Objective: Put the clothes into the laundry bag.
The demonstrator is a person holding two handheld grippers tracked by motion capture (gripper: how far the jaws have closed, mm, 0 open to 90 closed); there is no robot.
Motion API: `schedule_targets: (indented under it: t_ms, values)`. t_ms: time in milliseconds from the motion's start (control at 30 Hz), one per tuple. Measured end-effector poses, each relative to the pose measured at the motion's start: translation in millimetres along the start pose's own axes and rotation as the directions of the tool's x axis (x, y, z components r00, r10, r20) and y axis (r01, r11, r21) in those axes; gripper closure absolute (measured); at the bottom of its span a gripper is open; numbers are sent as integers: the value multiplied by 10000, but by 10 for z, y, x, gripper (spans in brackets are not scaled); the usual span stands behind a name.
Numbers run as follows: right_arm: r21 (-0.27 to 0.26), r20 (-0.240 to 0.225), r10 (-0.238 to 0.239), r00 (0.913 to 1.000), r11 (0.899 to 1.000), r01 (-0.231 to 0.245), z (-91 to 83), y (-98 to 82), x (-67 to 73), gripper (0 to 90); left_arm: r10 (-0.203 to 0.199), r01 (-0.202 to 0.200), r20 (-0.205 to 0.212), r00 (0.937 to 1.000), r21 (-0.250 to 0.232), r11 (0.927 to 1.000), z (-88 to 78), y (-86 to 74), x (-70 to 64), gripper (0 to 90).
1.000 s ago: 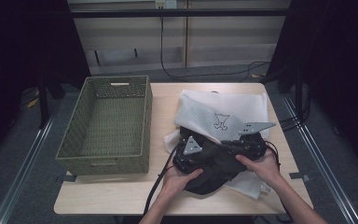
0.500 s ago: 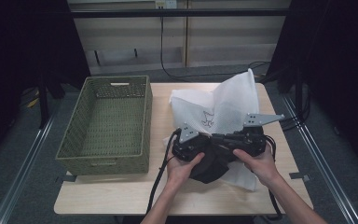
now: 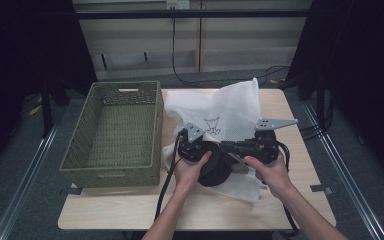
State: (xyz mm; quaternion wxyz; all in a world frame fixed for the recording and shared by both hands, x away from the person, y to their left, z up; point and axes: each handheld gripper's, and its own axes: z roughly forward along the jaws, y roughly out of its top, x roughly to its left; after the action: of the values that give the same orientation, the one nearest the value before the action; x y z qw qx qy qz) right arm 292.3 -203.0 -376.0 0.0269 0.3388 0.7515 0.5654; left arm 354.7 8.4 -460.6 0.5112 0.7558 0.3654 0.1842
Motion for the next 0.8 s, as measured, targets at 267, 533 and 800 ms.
schedule_targets:
  t_ms: [267, 533, 800]
  values:
    - [698, 809, 101, 9967, 9974, -157, 55, -317, -328, 870, 981, -1020, 1065, 9895, 323, 9943, -7, -51, -71, 389]
    - [1026, 1333, -82, 9910, 9947, -56, 161, -389, -412, 864, 1360, -1400, 1739, 9753, 109, 9901, -453, -111, -95, 169]
    - [1083, 1497, -67, 9887, 9941, -97, 108, -383, -443, 862, 1306, -1479, 2612, 9564, 479, 9878, -469, -367, -10, 106]
